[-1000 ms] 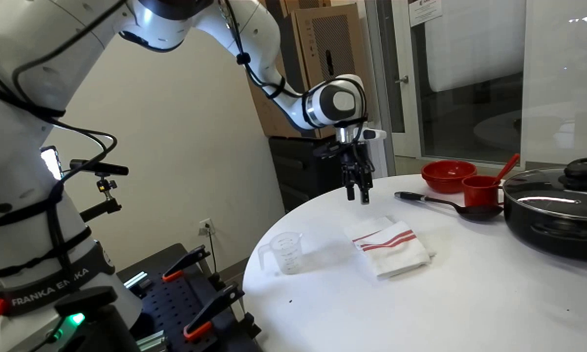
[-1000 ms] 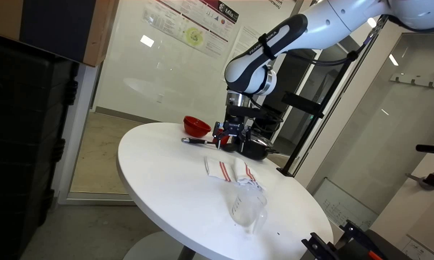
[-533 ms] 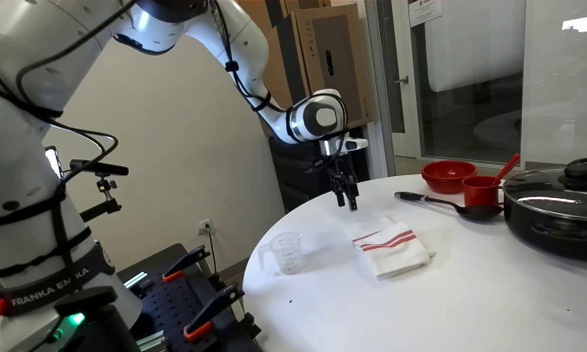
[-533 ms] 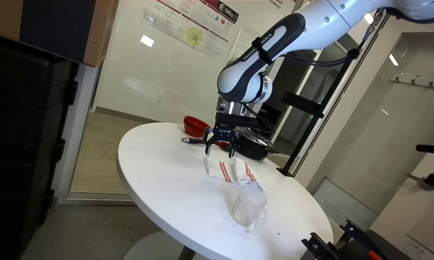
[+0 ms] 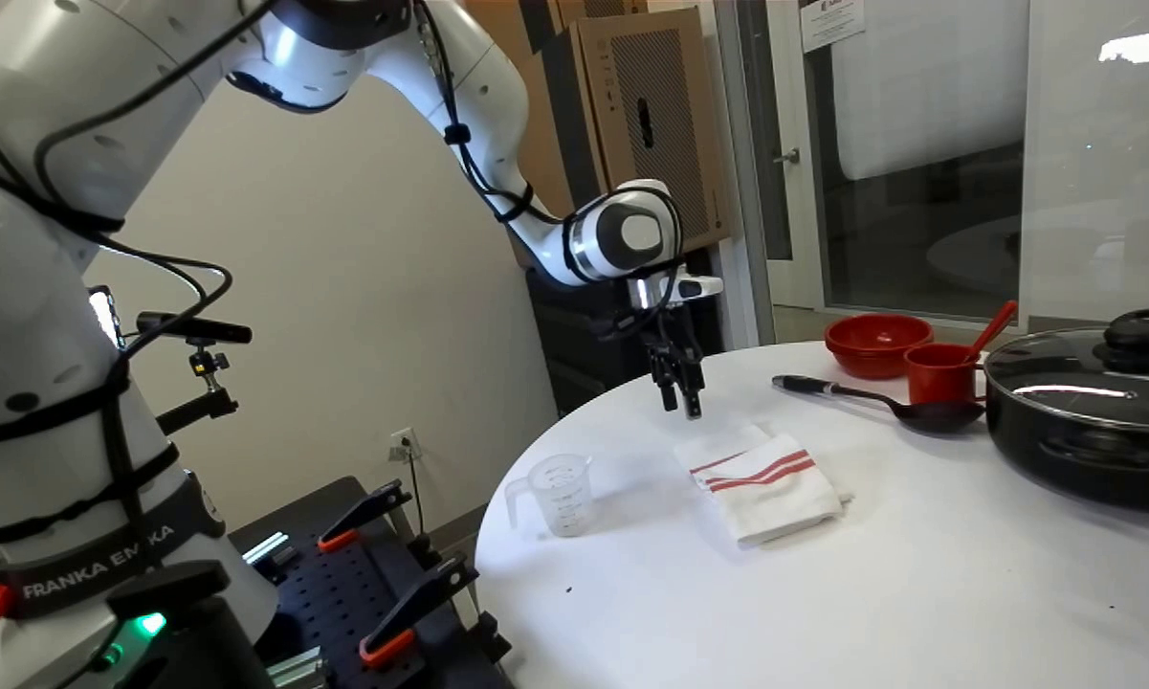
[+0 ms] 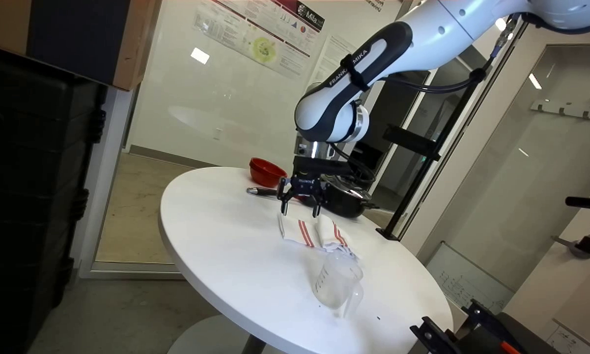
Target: Fold the white towel
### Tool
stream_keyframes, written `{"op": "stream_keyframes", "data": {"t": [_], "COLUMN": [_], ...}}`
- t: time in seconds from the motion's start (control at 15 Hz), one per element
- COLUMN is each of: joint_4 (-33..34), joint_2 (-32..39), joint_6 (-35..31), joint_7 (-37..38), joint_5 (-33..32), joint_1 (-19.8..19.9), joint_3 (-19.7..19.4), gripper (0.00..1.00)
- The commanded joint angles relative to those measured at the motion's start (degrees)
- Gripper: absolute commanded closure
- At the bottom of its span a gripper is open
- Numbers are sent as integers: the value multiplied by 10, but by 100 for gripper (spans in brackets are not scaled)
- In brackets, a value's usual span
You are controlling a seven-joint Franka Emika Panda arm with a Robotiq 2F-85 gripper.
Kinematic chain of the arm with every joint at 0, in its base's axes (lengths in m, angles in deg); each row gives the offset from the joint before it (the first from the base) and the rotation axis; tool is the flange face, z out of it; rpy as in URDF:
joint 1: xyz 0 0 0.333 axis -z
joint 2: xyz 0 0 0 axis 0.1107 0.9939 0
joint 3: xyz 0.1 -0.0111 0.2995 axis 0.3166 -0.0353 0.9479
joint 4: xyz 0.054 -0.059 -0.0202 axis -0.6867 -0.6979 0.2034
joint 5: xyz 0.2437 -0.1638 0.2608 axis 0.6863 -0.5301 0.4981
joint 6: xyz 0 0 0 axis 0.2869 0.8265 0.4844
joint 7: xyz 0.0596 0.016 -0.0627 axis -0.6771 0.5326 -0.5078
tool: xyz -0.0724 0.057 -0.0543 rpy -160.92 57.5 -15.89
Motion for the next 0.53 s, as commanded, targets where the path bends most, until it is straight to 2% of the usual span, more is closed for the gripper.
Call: {"op": "stream_keyframes", "data": {"t": [0.0,0.27,0.47], "joint_4": [57,100,135], "joint_2": [39,70,96], "joint_6": [42,72,96], "joint_7": [10,12,12], "joint_5": [-11,-18,-19], "joint_1": [-9,-15,-18], "joint_3": [-13,-15,-14], "gripper": [3,1,3]}}
